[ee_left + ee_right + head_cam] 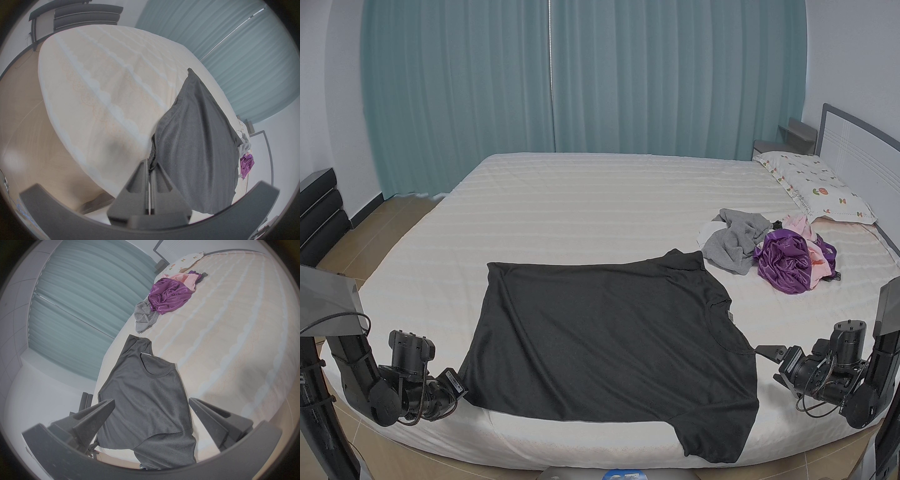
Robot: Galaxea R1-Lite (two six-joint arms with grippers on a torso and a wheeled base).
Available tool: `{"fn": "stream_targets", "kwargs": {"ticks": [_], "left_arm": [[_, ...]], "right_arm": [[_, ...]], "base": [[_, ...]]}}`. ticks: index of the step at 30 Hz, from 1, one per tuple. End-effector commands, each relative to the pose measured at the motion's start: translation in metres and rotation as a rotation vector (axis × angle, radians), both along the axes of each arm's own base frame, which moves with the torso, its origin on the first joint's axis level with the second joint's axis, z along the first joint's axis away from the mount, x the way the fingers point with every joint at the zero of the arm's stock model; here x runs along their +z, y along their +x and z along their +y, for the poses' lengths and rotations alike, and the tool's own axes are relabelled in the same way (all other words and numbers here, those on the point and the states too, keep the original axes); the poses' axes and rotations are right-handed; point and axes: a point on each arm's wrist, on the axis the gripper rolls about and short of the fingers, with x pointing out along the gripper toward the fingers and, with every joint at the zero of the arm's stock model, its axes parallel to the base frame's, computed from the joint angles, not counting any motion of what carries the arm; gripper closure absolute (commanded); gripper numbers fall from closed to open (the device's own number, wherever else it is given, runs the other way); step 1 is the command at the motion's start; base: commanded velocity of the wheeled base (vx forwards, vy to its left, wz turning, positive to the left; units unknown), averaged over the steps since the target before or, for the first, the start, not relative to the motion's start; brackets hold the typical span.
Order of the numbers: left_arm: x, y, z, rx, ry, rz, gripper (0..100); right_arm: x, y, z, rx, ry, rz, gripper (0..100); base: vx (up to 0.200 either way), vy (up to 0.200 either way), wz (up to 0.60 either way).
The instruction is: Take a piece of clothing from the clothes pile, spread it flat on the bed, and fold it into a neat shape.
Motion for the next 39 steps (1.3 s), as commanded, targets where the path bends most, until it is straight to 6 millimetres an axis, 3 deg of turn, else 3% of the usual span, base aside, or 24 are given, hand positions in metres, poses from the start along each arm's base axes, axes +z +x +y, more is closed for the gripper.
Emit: {"fn": "stream_targets", "kwargs": {"ticks": [1,7,39], "left_arm": [[0.000,-0.003,0.000,-0.003,0.024,0.005,100],[0.002,-0.017,0.003,-0.081,0.108,0.022,100],[-0.003,-0.036,0.007,-0.163,0.259,0.089,100]], "right_arm": [[-0.002,-0.004,-0.001,0.000,-0.002,0.021,0],[-0.002,-0.004,0.000,0.002,-0.003,0.021,0],[-0.004,-0.005,0.001,0.001,-0.018,0.038,0]], "base": [[0.000,0.000,0.00],[0.000,0.000,0.00],[0.000,0.000,0.00]]}}
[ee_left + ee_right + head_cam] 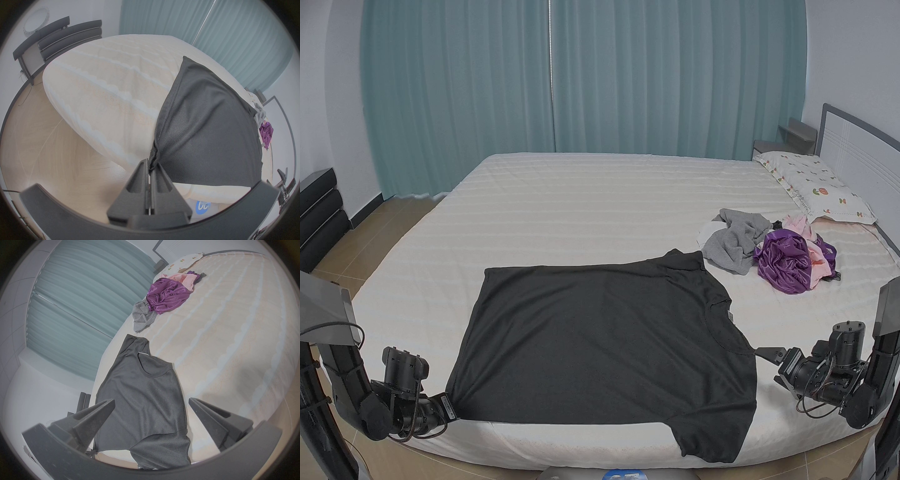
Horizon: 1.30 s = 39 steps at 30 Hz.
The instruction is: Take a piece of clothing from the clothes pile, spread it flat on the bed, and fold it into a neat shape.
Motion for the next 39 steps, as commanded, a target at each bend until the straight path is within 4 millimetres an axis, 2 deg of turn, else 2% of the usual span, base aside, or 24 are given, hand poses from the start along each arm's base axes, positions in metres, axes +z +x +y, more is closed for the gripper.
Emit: {"fn": "stream_targets", "kwargs": {"ticks": [1,13,23,24,33,39], "left_arm": [[-0.001,-0.001,0.000,-0.006,0.015,0.007,100],[0.001,0.004,0.001,0.006,0.001,-0.019,100],[-0.001,0.005,0.001,0.003,-0.008,-0.013,100],[0.000,0.005,0.001,0.000,-0.012,-0.015,0],[0.009,0.005,0.010,-0.037,-0.169,-0.048,0],[0.008,0.010,0.016,-0.078,-0.292,-0.050,0]], "right_arm": [[-0.003,-0.005,0.002,0.009,-0.004,0.028,0],[-0.014,-0.009,0.008,0.058,-0.036,0.108,0],[-0.014,-0.009,0.008,0.059,-0.033,0.108,0],[-0.013,-0.009,0.008,0.059,-0.033,0.107,0],[-0.013,-0.009,0.008,0.057,-0.031,0.107,0],[-0.013,-0.009,0.008,0.055,-0.031,0.106,0]], "base": [[0.000,0.000,0.00],[0.000,0.000,0.00],[0.000,0.000,0.00],[0.000,0.000,0.00],[0.000,0.000,0.00],[0.000,0.000,0.00]]}}
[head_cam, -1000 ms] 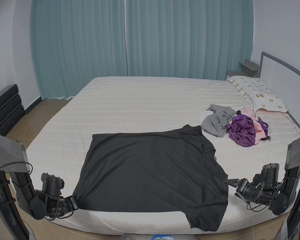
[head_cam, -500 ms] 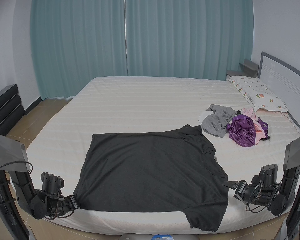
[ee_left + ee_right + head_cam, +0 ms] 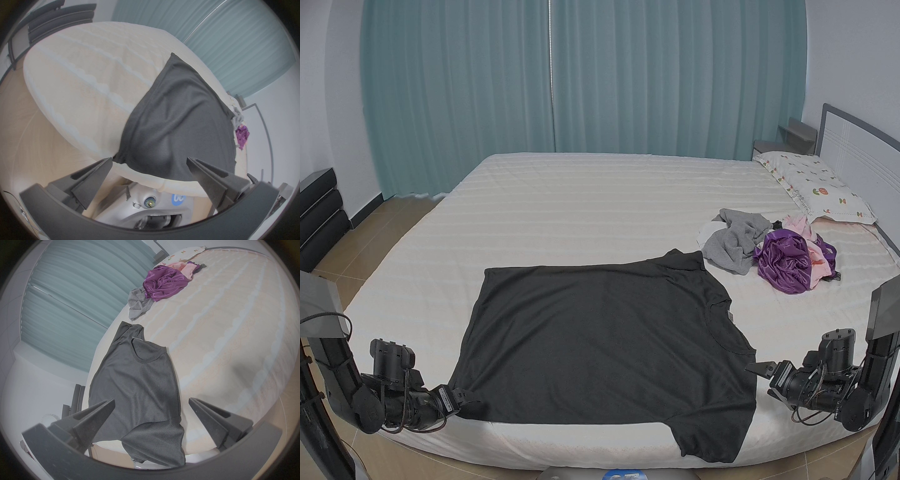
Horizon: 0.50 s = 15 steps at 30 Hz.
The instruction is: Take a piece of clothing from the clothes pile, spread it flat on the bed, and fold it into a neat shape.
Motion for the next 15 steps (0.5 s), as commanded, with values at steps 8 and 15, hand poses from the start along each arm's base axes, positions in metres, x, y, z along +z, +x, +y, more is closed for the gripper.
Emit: {"fn": "stream_targets", "kwargs": {"ticks": [8,15], "left_arm": [[-0.004,0.014,0.009,0.020,-0.096,-0.007,0],[-0.005,0.015,0.009,0.023,-0.089,-0.001,0]], "right_arm": [[0.000,-0.004,0.000,0.001,-0.002,0.014,0],[-0.001,-0.004,0.000,0.001,-0.002,0.017,0]], "base": [[0.000,0.000,0.00],[0.000,0.000,0.00]]}}
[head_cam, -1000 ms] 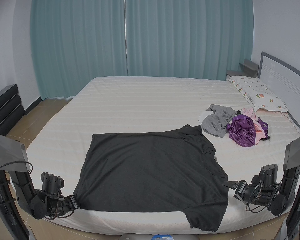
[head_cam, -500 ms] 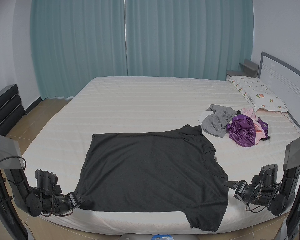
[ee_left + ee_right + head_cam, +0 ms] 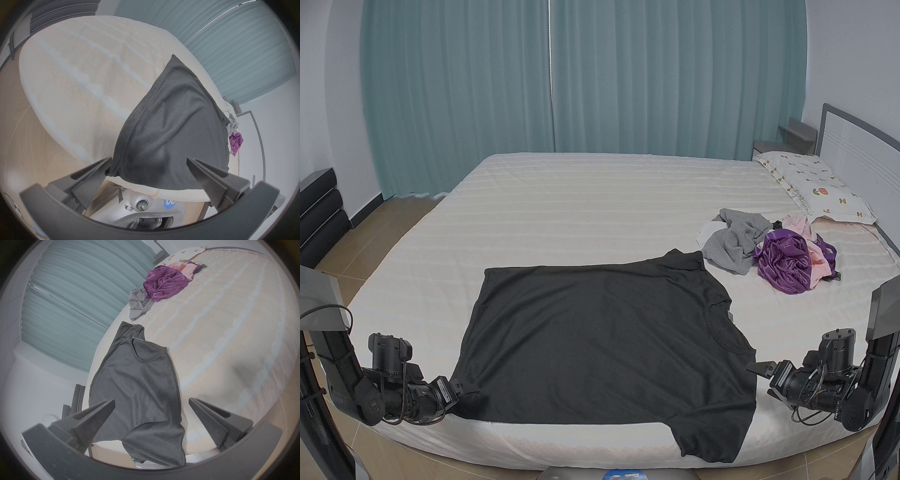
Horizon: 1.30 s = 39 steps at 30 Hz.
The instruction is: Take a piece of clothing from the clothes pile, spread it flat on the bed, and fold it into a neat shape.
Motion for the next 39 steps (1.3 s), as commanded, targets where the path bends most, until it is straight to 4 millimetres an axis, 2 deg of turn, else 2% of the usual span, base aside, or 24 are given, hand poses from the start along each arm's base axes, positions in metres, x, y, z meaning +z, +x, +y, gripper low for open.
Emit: {"fn": "stream_targets", "kwargs": {"ticks": [1,2,3,20,24,32,33,39], "left_arm": [[-0.002,0.001,0.000,0.002,0.001,0.009,0],[-0.002,0.001,0.000,0.002,0.001,0.010,0],[-0.003,0.000,0.000,0.003,0.002,0.014,100],[-0.002,-0.002,0.010,0.045,-0.008,0.012,100],[-0.002,-0.003,0.010,0.046,-0.010,0.015,100],[-0.002,-0.004,0.010,0.045,-0.011,0.016,100],[-0.002,-0.004,0.010,0.048,-0.012,0.018,100],[-0.002,-0.004,0.010,0.047,-0.012,0.018,100]], "right_arm": [[-0.002,-0.004,-0.001,0.001,-0.003,0.023,0],[-0.002,-0.004,-0.001,0.002,-0.004,0.021,0],[-0.002,-0.004,-0.001,0.002,-0.004,0.019,0],[-0.011,-0.004,0.005,0.081,-0.085,0.024,0],[-0.017,0.000,0.005,0.082,-0.112,0.034,0],[-0.032,0.024,0.009,0.079,-0.111,0.013,0],[-0.033,0.027,0.009,0.078,-0.111,0.012,100],[-0.038,0.044,0.003,0.039,-0.113,-0.016,100]], "base": [[0.000,0.000,0.00],[0.000,0.000,0.00],[0.000,0.000,0.00],[0.000,0.000,0.00],[0.000,0.000,0.00],[0.000,0.000,0.00],[0.000,0.000,0.00],[0.000,0.000,0.00]]}}
